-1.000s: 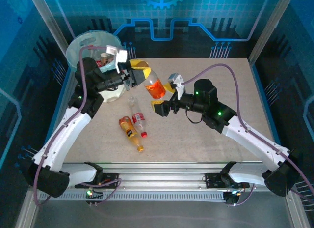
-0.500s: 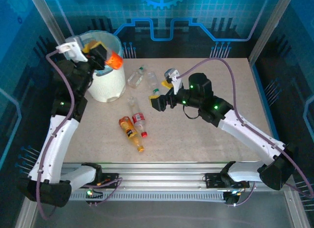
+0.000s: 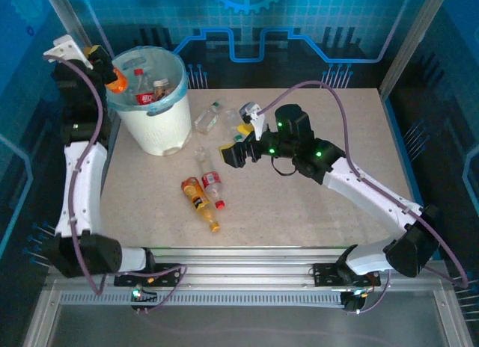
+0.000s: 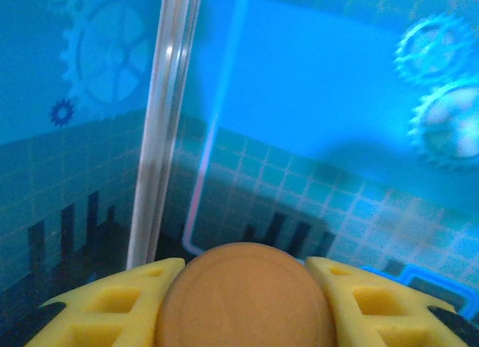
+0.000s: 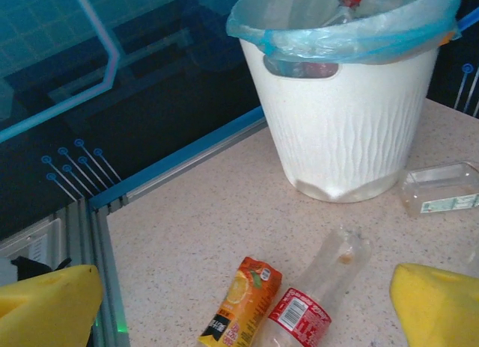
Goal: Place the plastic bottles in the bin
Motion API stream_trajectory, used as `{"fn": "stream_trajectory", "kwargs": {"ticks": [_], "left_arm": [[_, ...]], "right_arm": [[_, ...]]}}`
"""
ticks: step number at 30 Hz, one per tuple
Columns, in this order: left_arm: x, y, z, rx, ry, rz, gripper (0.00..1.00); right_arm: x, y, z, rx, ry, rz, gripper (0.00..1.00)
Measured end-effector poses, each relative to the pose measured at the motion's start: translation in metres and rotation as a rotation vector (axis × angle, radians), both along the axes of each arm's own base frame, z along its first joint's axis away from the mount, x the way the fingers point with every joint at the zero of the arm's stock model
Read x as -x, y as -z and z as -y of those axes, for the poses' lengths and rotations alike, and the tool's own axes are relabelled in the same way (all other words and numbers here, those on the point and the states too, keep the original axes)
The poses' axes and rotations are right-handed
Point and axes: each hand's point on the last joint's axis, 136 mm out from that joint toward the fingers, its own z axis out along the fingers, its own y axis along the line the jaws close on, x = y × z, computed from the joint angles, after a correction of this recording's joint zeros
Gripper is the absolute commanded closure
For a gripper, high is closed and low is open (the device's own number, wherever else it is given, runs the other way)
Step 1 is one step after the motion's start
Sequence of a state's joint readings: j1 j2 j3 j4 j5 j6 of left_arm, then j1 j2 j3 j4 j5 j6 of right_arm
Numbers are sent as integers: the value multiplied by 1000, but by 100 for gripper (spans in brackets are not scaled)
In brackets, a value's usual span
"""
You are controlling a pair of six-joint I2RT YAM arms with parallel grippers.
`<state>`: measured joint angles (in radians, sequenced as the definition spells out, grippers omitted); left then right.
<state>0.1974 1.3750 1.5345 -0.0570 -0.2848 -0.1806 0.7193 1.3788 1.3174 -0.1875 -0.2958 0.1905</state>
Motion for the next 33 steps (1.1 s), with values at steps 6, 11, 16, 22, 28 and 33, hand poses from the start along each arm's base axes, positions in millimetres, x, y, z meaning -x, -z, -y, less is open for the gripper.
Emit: {"fn": "stream_trajectory", "kwargs": {"ticks": [6, 11, 16, 22, 28, 33], "left_arm": [[-48, 68, -18, 1, -11, -160, 100], [-68, 98, -19, -39, 13, -236, 93], [-84, 117, -18, -89, 47, -295, 84], [-94, 137, -16, -100, 82, -360, 23], [-94, 135, -11, -96, 108, -360, 23], [-95, 135, -8, -86, 131, -366, 23]], "right_arm": [[8, 2, -5, 8, -23, -10, 0], [9, 5, -5, 15, -25, -19, 0], [10, 7, -6, 20, -28, -24, 0], [11, 13, -12, 32, -39, -37, 0], [13, 13, -16, 35, -48, -39, 0], [14, 16, -17, 41, -52, -45, 0]]}}
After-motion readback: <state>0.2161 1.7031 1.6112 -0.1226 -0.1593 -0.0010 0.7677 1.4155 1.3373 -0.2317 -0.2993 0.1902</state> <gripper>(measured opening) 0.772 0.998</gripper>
